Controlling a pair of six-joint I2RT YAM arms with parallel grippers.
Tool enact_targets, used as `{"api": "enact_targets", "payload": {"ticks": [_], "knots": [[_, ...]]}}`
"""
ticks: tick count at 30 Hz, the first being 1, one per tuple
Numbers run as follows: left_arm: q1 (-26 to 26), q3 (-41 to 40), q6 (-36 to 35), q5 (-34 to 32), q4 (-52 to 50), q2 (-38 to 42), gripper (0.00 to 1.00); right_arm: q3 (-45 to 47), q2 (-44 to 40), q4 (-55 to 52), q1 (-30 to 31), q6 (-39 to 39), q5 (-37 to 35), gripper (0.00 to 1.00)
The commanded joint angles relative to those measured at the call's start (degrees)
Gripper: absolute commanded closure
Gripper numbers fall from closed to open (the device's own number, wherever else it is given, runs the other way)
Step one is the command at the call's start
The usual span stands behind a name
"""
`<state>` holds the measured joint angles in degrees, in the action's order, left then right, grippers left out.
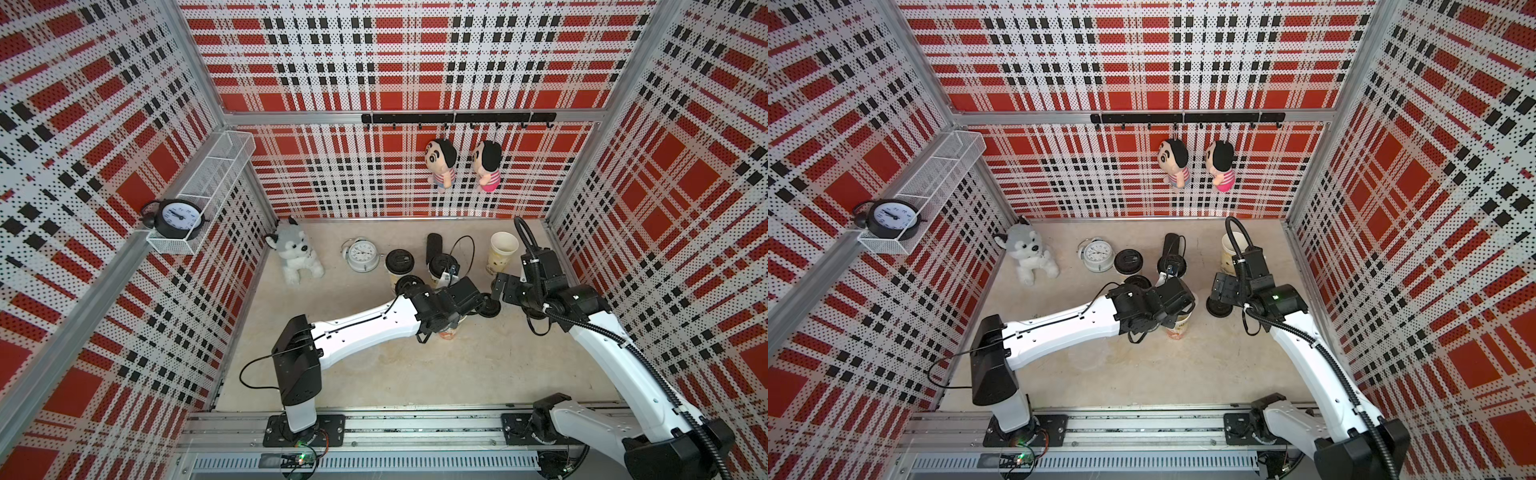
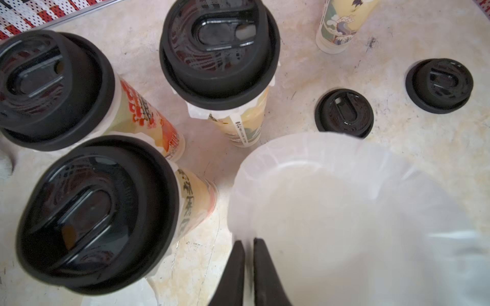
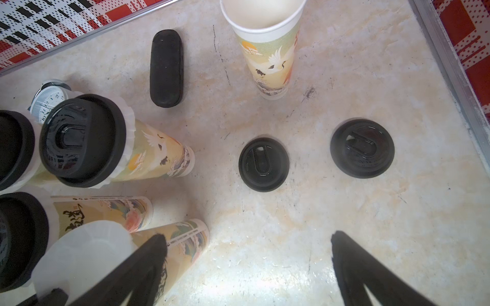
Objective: Put the leak-proof paper on the milk tea cups
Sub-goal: Place the leak-proof paper at the cup.
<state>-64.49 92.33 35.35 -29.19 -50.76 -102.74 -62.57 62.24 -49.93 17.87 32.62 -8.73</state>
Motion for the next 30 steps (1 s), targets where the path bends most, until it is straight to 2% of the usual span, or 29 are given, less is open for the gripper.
{"api": "enact_targets", "payload": {"ticks": [1,5,12,22,30], "knots": [[-0.41,1.53,0.24,-1.27,-1.27,-0.94,0.81,0.34,-1.27,0.71,-0.59,0.12,0.06,0.00],[-0.57,2.11,0.30,-1.64,-1.69,-0.93,0.75,0.27,-1.46,0.71,-0.58,0.16,0.03,0.00],[-0.62,3.29,0.50,-2.60,-2.99,-0.97,0.75,0.60,-1.58,0.89,-0.57,0.30,0.68,0.00],[-0.69,6.04,0.86,-4.15,-5.04,0.21,0.65,3.88,-1.29,2.90,-0.47,0.43,7.47,0.01],[-0.48,9.07,1.21,-7.26,-6.40,3.36,0.59,5.56,-0.33,1.95,-0.58,1.57,3.90,0.01]]}}
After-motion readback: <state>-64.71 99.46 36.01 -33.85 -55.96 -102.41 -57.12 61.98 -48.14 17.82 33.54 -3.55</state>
